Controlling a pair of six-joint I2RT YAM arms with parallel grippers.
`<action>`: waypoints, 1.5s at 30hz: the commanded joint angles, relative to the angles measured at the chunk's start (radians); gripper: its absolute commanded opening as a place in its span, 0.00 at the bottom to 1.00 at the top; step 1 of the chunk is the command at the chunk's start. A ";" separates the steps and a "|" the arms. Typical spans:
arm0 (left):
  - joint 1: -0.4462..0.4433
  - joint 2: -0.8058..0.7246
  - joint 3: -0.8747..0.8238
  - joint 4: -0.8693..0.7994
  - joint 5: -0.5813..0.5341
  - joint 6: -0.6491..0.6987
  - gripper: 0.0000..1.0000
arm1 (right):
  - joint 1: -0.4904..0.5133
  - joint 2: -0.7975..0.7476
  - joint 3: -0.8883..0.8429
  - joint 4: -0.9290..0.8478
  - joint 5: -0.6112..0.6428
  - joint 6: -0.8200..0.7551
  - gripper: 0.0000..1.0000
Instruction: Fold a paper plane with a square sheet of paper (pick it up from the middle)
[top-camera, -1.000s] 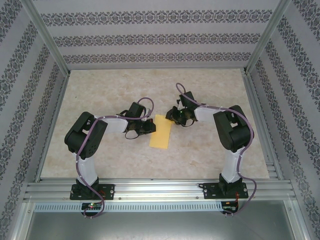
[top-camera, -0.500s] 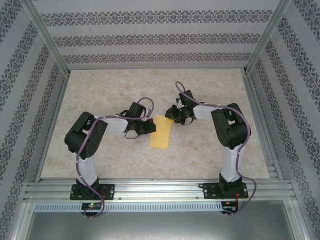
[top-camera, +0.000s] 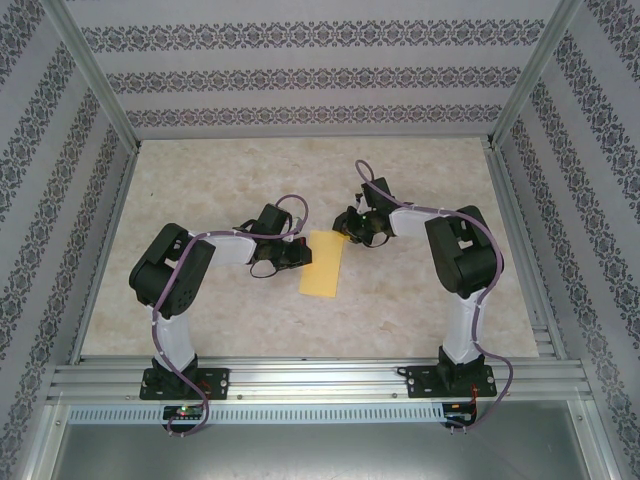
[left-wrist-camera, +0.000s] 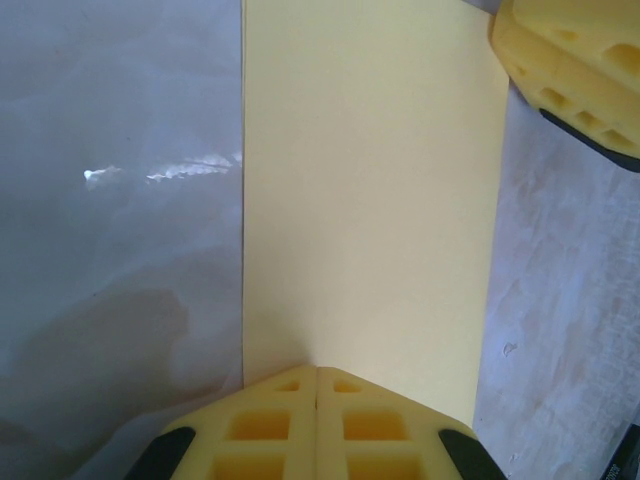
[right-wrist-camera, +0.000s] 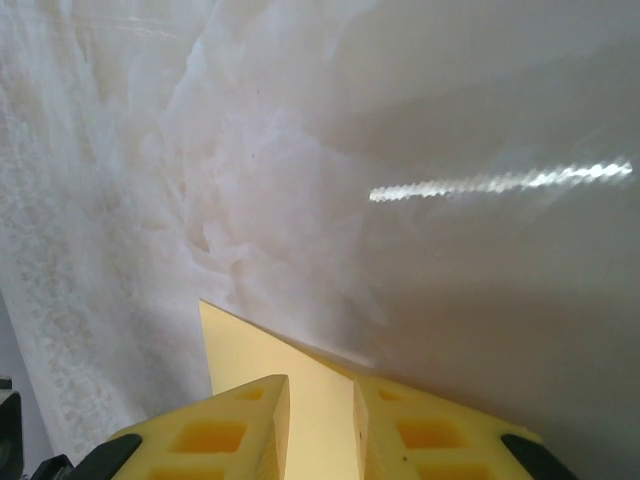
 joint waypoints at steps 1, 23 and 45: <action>-0.020 0.069 -0.036 -0.162 -0.064 0.027 0.00 | -0.006 0.046 0.016 0.023 -0.002 0.019 0.25; -0.020 0.069 -0.043 -0.161 -0.064 0.027 0.00 | 0.015 -0.024 0.110 -0.105 0.008 0.012 0.26; -0.022 -0.068 -0.032 -0.117 0.012 -0.044 0.10 | 0.040 -0.221 -0.006 -0.162 0.125 -0.062 0.38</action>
